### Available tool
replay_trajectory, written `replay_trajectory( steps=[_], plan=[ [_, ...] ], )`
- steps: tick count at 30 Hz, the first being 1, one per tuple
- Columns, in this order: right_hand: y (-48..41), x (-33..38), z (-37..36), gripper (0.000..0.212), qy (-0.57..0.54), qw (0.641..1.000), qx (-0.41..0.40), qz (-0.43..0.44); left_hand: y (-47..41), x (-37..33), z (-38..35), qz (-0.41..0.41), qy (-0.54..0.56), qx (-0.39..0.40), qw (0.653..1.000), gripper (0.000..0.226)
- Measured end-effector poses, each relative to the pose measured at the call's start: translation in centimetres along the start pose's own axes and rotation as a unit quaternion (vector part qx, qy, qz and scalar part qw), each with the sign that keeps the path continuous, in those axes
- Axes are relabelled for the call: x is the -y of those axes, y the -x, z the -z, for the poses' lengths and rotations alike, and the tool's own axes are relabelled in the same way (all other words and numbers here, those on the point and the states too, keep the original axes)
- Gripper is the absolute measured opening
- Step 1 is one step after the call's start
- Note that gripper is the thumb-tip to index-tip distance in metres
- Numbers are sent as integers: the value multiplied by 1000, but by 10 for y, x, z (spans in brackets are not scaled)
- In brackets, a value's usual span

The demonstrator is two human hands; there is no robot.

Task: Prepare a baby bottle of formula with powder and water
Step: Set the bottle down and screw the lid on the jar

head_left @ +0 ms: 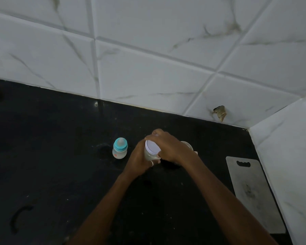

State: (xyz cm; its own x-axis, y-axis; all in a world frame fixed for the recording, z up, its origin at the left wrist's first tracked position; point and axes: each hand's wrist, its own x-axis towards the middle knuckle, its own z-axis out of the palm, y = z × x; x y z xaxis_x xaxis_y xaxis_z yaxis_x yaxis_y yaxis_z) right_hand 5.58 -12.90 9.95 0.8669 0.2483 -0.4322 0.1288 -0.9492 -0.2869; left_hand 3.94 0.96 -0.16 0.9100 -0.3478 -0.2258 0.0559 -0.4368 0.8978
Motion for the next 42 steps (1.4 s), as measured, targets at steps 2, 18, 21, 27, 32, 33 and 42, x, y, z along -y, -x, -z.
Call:
replay_trajectory(
  steps=[2,18,21,27,32,33,42],
  plan=[
    [-2,1,1,77,11,1000,6,6,1,2,0,4,8,-5,1000,82],
    [-3,-3,2,72,35,998,36,33,-5,2,-1,12,4,12,1000,70],
    [-3,-1,0,74,41,999,17,11,-2,1,0,23,-3,23,999,77],
    [-2,9,-7,69,80,995,-34,-54,-1,9,-1,-8,32,-3,999,88],
    [-8,19,-20,65,75,982,-95,-145,-2,15,-2,-38,23,-17,999,85],
    [-7,21,-23,64,74,979,-108,-154,-2,15,-2,-39,15,-17,999,84],
    [5,16,-11,87,115,986,-88,-79,-7,24,-5,-58,12,-24,998,81]
  ],
)
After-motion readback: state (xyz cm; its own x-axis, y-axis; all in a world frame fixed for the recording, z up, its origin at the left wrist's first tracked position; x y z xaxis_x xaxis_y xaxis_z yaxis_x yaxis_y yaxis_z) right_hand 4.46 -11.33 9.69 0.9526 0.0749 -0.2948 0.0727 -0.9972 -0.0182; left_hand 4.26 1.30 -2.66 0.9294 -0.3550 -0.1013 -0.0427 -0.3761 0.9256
